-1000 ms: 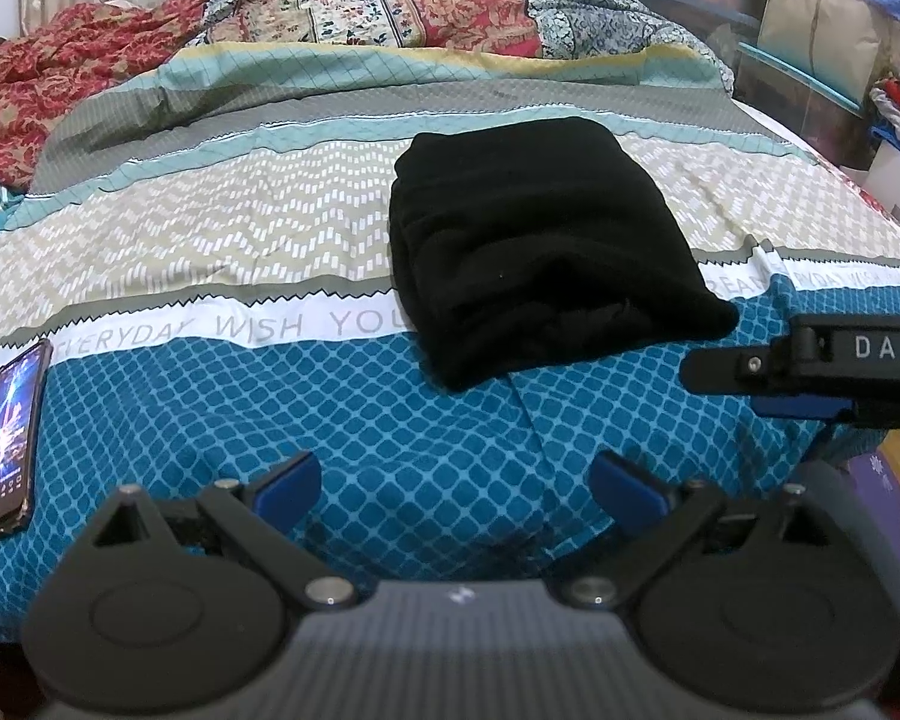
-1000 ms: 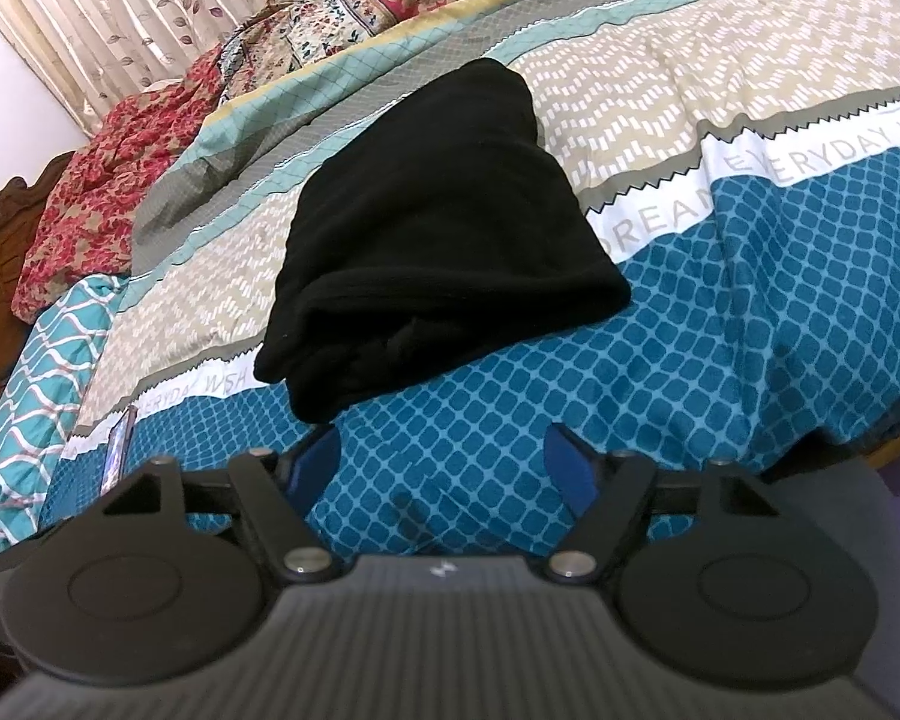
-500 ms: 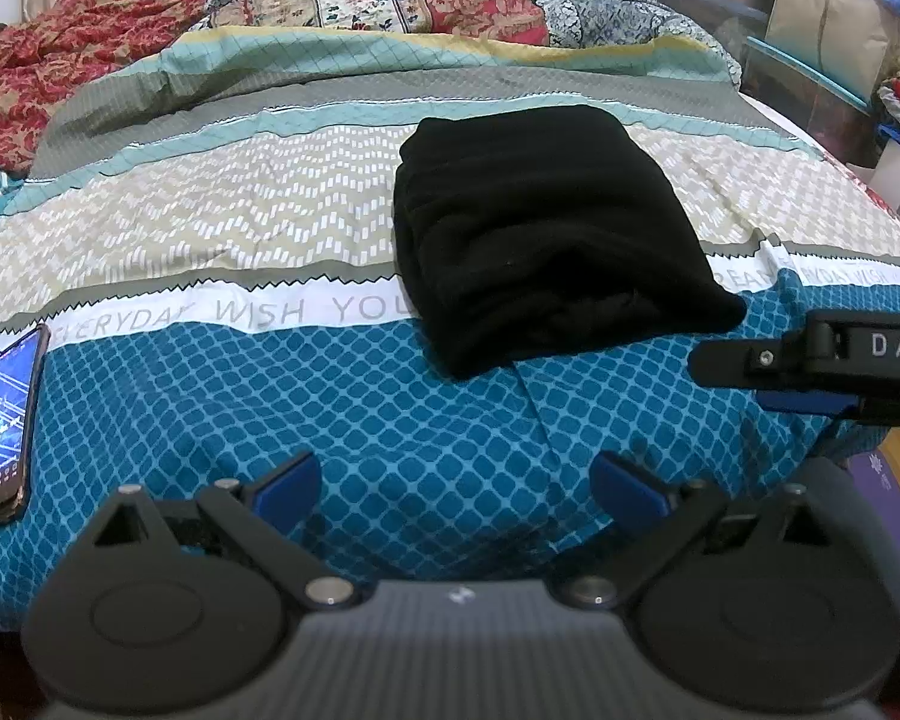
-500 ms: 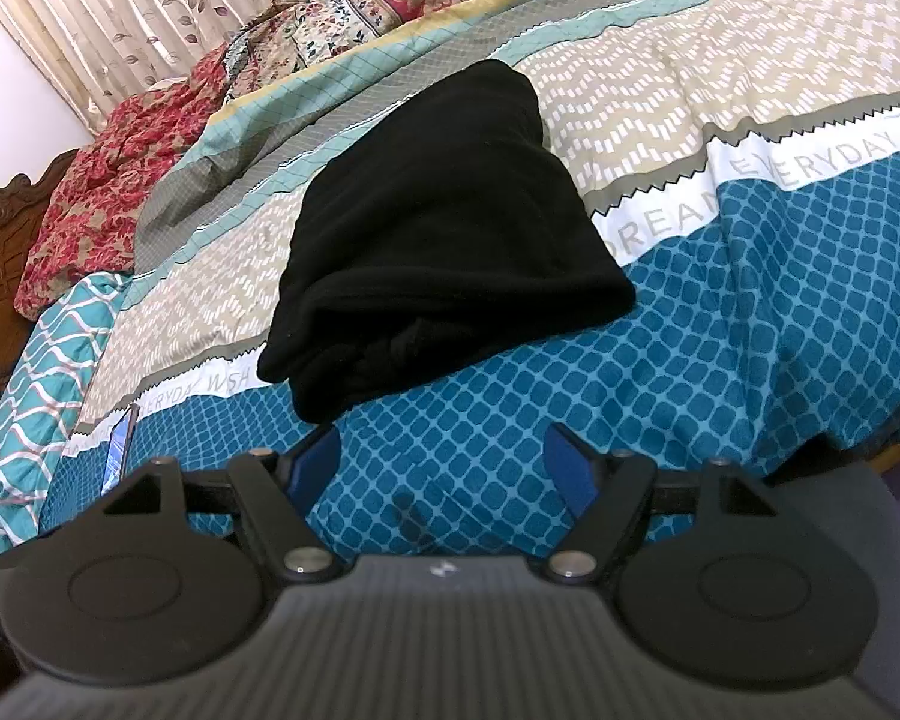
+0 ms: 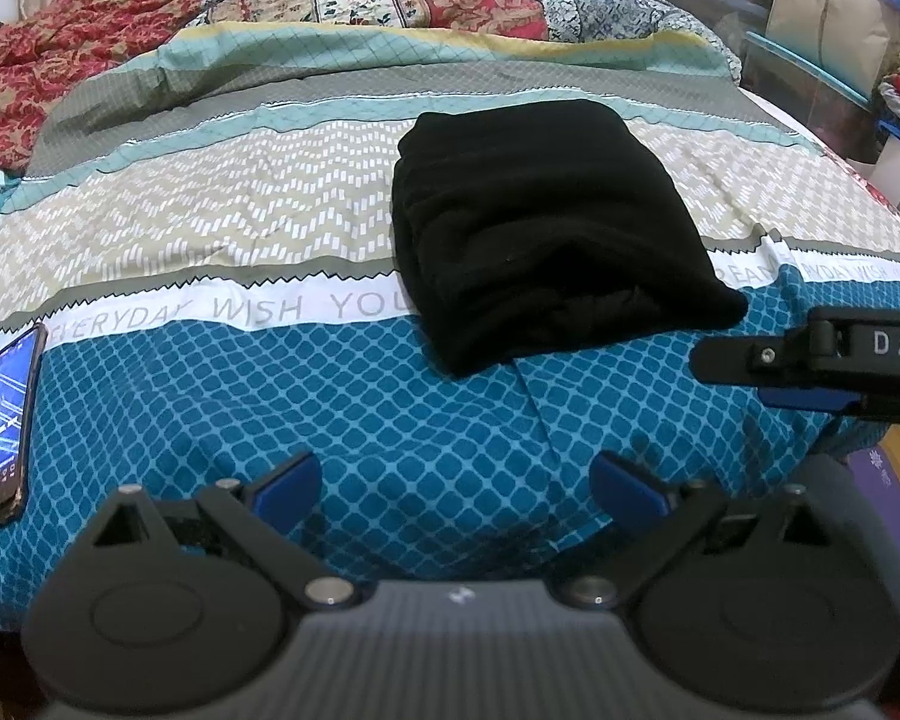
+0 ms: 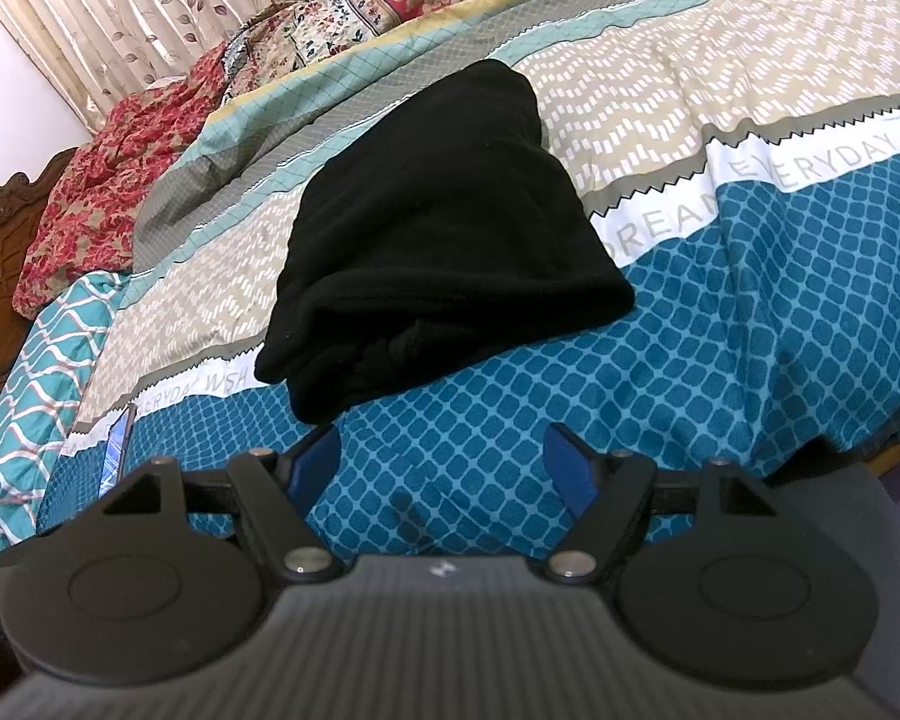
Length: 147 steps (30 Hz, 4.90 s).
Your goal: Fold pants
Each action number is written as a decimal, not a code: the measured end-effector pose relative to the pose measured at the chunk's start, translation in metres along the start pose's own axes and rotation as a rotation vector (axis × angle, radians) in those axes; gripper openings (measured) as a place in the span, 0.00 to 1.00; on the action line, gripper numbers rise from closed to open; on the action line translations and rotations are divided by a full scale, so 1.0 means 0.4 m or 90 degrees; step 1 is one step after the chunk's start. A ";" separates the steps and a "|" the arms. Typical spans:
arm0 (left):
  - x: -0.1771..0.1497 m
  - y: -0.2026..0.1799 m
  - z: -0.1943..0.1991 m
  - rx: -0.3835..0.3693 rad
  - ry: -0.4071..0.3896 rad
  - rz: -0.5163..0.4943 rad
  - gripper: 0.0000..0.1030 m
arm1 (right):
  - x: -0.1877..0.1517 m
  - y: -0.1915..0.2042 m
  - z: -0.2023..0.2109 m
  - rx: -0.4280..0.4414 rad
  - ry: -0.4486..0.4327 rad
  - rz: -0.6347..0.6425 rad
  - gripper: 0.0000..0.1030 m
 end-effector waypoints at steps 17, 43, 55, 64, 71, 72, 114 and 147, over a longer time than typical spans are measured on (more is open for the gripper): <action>-0.005 0.005 -0.007 -0.003 0.009 0.004 0.96 | 0.000 -0.001 -0.004 0.000 0.000 -0.001 0.74; -0.011 0.004 -0.013 -0.009 0.018 0.004 0.93 | -0.004 0.001 -0.002 0.002 0.003 -0.004 0.73; -0.013 0.007 -0.016 -0.011 0.024 0.010 0.93 | -0.004 0.002 -0.003 0.002 0.003 -0.004 0.73; -0.012 0.008 -0.016 -0.012 0.025 0.010 0.93 | -0.004 0.003 -0.003 0.002 0.003 -0.004 0.73; -0.012 0.009 -0.016 -0.012 0.025 0.010 0.93 | -0.005 0.004 -0.004 0.002 0.003 -0.004 0.73; -0.013 0.008 -0.017 -0.012 0.025 0.010 0.93 | -0.005 0.005 -0.004 0.002 0.003 -0.004 0.73; -0.017 0.010 -0.019 -0.014 0.028 0.014 0.92 | -0.003 0.004 -0.005 0.006 0.005 0.002 0.70; -0.026 0.007 -0.017 -0.018 0.035 0.020 0.92 | -0.003 0.007 -0.007 0.006 0.005 0.003 0.69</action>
Point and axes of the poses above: each gripper's, at about its wrist camera, not at the fingertips, and z roughly against the way its jaws point, y to its left, x to its top, the point moved 6 cm from there along -z, roughly the way its jaws point, and after that the axes turned 3 degrees about z, right-handed, at the moved point
